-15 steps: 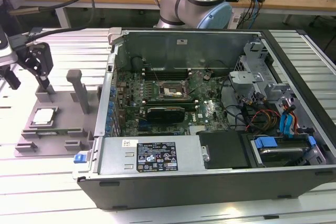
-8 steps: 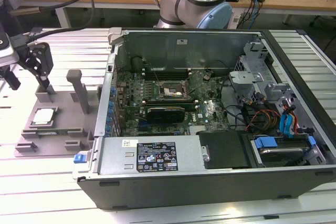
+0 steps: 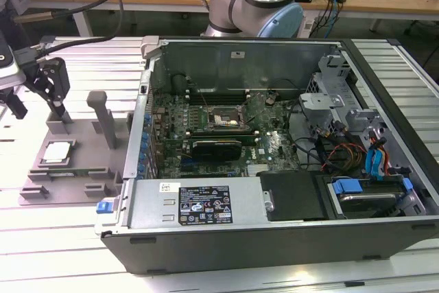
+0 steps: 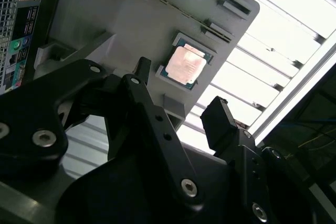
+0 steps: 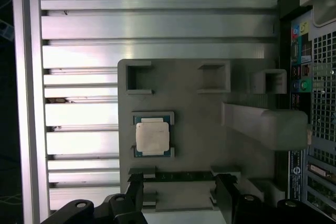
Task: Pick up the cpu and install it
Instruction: 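Pick up the cpu and move it towards the insertion slot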
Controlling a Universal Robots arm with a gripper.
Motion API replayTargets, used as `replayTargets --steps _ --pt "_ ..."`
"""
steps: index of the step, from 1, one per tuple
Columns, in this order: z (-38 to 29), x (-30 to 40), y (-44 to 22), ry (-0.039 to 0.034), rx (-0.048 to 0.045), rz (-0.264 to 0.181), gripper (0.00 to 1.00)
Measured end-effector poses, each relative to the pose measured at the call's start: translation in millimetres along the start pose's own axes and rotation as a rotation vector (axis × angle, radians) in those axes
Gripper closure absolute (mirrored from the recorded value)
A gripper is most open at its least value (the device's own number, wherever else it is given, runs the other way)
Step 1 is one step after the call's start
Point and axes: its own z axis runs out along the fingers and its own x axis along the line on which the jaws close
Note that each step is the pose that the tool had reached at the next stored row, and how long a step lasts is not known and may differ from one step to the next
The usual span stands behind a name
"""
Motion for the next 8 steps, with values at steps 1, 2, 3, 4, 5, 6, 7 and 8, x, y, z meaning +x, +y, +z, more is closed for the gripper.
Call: replayTargets --steps 1,2,3,4,5,6,7,8 --pt "0.3 0.0 0.0 0.0001 0.0001 0.000 0.34" --pt "0.9 0.1 0.0 0.0001 0.0001 0.000 0.34" --pt "1.3 0.1 0.1 0.0000 0.0000 0.000 0.34" --pt "1.7 0.1 0.1 0.0000 0.0000 0.000 0.34" --pt "2.2 0.1 0.1 -0.0001 -0.0001 0.000 0.34" --pt "2.8 0.1 0.1 0.0000 0.0000 0.000 0.34" --pt "3.7 0.2 0.2 -0.0001 0.0000 0.000 0.34" --pt "4.6 0.2 0.2 0.0000 0.0001 0.000 0.34"
